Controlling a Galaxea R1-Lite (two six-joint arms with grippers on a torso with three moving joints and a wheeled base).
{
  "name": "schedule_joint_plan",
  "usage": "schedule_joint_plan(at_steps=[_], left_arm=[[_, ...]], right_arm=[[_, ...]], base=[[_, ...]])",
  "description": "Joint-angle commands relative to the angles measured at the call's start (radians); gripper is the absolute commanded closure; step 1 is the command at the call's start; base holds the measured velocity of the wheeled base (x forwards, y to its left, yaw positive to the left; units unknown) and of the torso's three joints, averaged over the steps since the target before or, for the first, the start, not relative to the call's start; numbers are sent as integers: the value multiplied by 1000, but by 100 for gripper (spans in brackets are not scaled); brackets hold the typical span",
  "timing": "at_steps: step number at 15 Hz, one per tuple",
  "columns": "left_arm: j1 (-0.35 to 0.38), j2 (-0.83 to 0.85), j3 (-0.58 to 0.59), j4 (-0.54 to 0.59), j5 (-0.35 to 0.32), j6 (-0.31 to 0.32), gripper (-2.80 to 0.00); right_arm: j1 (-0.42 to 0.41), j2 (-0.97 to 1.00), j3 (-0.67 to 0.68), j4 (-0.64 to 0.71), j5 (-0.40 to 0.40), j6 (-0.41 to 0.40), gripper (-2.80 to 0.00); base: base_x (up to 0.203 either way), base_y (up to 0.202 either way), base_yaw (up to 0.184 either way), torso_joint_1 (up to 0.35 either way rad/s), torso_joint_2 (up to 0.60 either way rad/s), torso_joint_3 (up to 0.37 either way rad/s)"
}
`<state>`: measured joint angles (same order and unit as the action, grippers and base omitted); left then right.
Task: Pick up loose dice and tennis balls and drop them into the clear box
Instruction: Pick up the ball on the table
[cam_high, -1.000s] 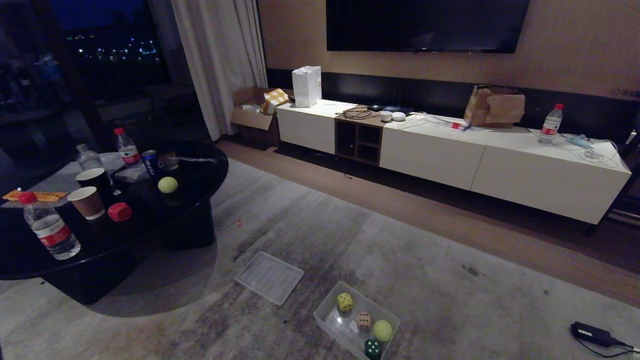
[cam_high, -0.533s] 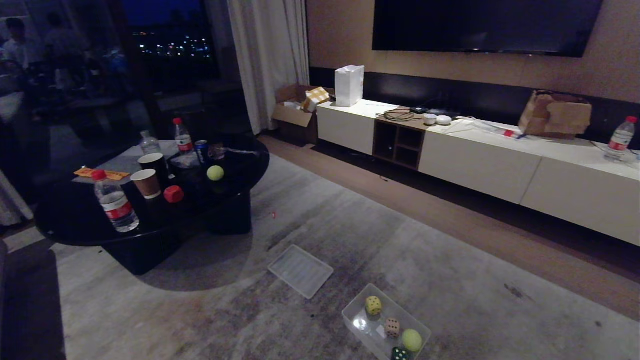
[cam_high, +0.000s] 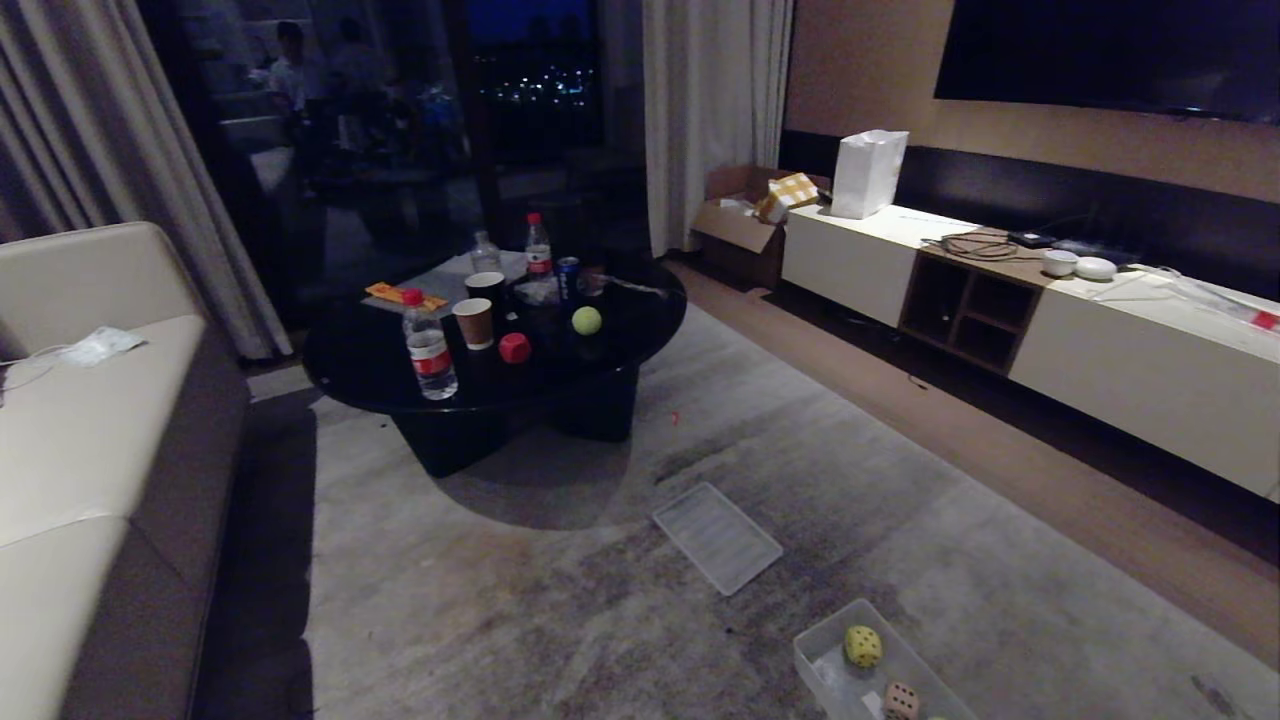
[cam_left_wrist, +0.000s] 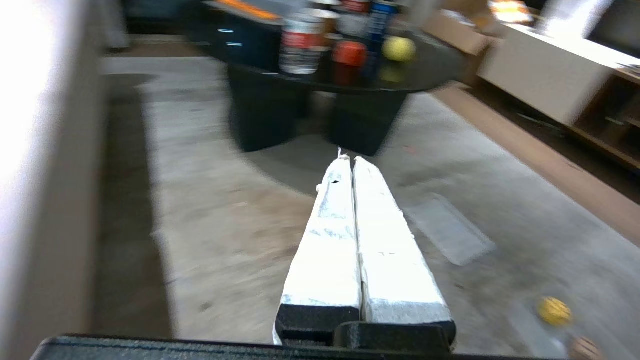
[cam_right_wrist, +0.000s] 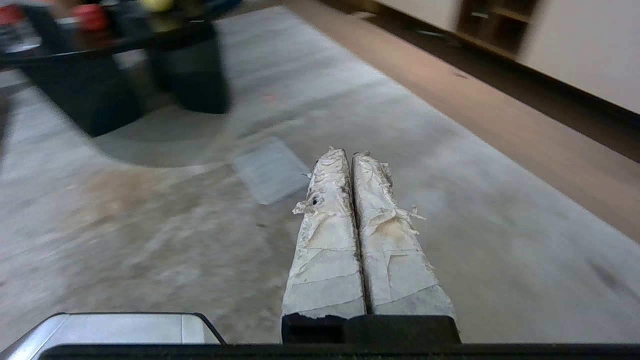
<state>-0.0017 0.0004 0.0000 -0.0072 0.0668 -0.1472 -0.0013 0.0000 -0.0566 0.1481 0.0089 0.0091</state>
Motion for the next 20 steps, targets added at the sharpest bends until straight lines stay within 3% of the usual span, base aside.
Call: schedule_joint_plan(at_steps=[1, 12, 20], left_arm=[[0, 0, 0, 0, 1, -2, 0], [0, 1, 0, 0, 1, -2, 0], [0, 0, 0, 0, 1, -5, 0]], right_arm=[[0, 2, 0, 1, 0, 0, 0], [0, 2, 0, 1, 0, 0, 0], [0, 2, 0, 1, 0, 0, 0]], base=[[-3, -8, 169, 2, 2, 6], [1, -9, 162, 4, 3, 2], [0, 0, 12, 0, 1, 0]])
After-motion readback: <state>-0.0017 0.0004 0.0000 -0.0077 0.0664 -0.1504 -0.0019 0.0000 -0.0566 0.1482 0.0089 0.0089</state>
